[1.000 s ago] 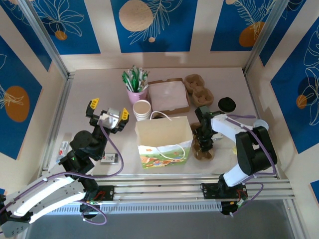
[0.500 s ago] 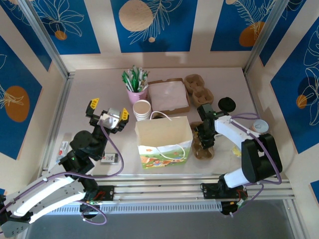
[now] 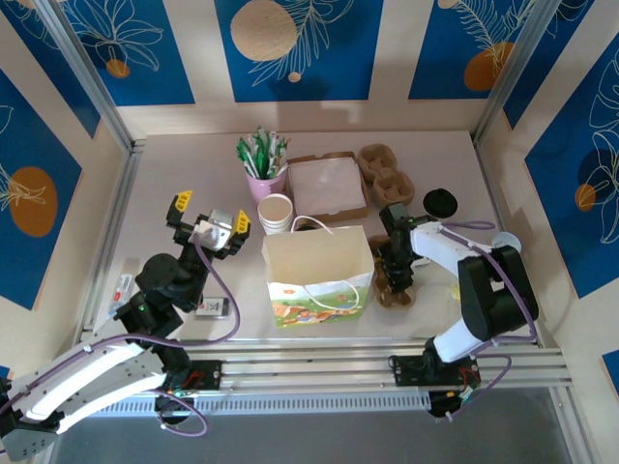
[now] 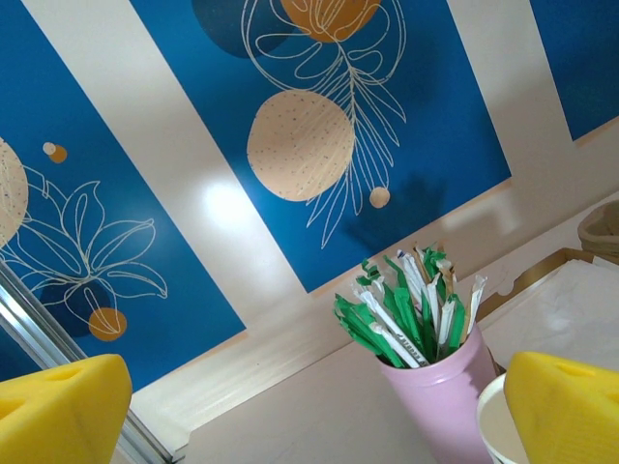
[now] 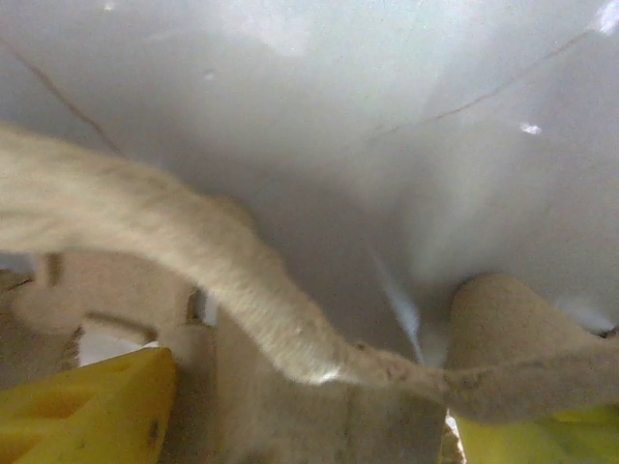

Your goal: Pack the takeout coffee

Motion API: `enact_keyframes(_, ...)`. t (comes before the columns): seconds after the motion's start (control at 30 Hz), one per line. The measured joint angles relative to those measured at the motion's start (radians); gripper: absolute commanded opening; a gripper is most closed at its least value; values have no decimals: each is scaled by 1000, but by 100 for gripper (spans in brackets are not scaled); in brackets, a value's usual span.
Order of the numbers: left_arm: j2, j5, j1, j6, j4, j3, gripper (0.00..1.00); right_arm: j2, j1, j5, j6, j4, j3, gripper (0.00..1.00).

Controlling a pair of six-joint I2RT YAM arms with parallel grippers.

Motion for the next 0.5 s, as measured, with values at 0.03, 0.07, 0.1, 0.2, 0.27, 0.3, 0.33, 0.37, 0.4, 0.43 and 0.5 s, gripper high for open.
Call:
enact_keyframes(0.03, 0, 0, 0, 0, 0, 0, 98, 10, 0, -3, 0, -2, 0, 74)
enact_keyframes(0.07, 0, 0, 0, 0, 0, 0, 99, 15, -1, -4, 0, -4, 3, 73)
enact_keyframes(0.1, 0, 0, 0, 0, 0, 0, 99, 18, -2, -6, 0, -7, 8, 72)
enact_keyframes(0.2, 0, 0, 0, 0, 0, 0, 99, 24, -2, -10, 0, -17, 11, 68)
enact_keyframes(0.27, 0, 0, 0, 0, 0, 0, 99, 24, -3, -10, 0, -21, 11, 66)
enact_keyframes(0.3, 0, 0, 0, 0, 0, 0, 99, 24, -4, -10, 0, -23, 11, 64)
enact_keyframes(0.33, 0, 0, 0, 0, 0, 0, 99, 24, -4, -10, 0, -23, 11, 61)
enact_keyframes(0.37, 0, 0, 0, 0, 0, 0, 99, 24, -6, -10, -2, -23, 11, 59)
enact_keyframes(0.4, -1, 0, 0, 0, 0, 0, 98, 24, -8, -11, -3, -22, 11, 57)
enact_keyframes(0.43, -1, 0, 0, 0, 0, 0, 99, 23, -11, -11, -7, -21, 11, 57)
enact_keyframes(0.5, -1, 0, 0, 0, 0, 0, 99, 21, -18, -18, -12, -21, 11, 56)
